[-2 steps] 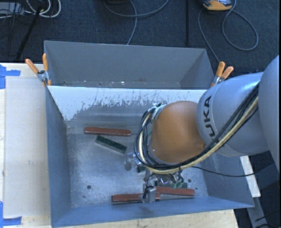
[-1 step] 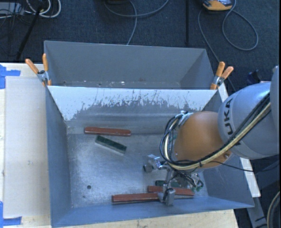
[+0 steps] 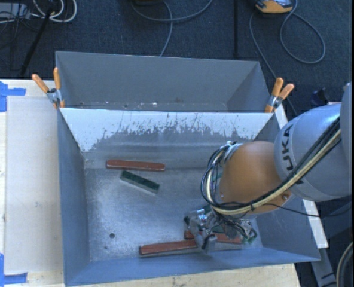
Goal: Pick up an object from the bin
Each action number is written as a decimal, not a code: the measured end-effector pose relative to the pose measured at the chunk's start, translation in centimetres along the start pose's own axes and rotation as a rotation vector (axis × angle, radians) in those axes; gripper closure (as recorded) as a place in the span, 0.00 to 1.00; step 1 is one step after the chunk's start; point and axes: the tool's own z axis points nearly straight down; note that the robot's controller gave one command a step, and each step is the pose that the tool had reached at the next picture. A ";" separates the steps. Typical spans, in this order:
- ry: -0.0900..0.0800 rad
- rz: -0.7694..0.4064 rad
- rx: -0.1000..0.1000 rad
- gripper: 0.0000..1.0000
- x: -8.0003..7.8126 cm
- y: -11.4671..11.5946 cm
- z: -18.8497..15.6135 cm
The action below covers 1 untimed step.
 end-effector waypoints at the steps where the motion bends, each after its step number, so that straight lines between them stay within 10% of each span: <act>1: -0.020 0.002 0.002 0.00 -0.5 0.0 0.0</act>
Offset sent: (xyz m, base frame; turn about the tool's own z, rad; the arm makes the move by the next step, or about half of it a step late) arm 0.0000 0.0000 0.0000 0.0000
